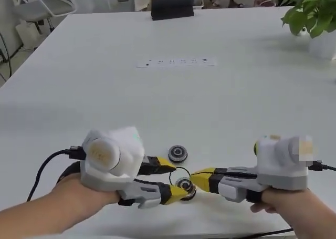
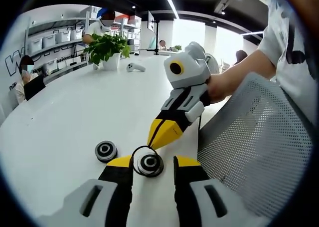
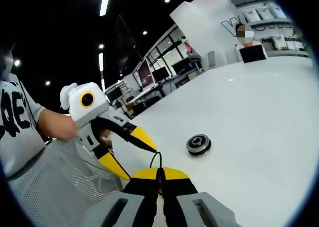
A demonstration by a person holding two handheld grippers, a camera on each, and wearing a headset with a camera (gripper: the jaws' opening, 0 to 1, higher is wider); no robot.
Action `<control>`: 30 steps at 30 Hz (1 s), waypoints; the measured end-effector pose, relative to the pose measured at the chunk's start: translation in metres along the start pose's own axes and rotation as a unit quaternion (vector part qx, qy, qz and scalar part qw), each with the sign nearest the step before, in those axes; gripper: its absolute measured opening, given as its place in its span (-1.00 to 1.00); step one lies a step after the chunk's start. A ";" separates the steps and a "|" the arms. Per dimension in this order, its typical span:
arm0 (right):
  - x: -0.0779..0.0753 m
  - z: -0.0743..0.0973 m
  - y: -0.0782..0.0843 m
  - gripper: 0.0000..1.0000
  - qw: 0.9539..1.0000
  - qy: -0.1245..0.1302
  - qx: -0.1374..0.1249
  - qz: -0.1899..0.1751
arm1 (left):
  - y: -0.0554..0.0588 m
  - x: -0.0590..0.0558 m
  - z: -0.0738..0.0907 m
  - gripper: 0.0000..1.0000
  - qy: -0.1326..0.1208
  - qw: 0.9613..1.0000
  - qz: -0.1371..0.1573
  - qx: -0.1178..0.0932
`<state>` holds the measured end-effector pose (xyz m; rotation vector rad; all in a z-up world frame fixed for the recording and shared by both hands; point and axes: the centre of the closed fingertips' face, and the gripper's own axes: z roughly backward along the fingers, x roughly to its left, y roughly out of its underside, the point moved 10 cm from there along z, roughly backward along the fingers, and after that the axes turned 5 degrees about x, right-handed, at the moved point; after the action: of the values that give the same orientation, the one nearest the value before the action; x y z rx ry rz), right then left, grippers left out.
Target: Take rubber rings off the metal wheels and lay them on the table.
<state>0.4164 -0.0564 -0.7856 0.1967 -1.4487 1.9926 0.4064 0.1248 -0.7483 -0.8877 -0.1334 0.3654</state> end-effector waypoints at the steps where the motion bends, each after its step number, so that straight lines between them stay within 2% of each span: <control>1: 0.000 0.000 -0.001 -1.00 1.000 -0.001 -0.001 0.001 | 0.000 0.000 0.001 -0.42 0.000 1.000 0.001 -0.001; 15: 0.001 -0.006 -0.013 -1.00 1.000 -0.011 -0.001 0.008 | 0.006 0.010 0.025 -0.20 -0.020 1.000 0.008 -0.003; 30: -0.001 -0.022 -0.024 -1.00 0.998 -0.028 0.034 0.043 | 0.017 0.017 0.048 -0.02 -0.042 0.999 0.020 0.000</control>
<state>0.4369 -0.0326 -0.7751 0.2236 -1.4479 2.1226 0.4050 0.1754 -0.7320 -0.8764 -0.1925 0.4402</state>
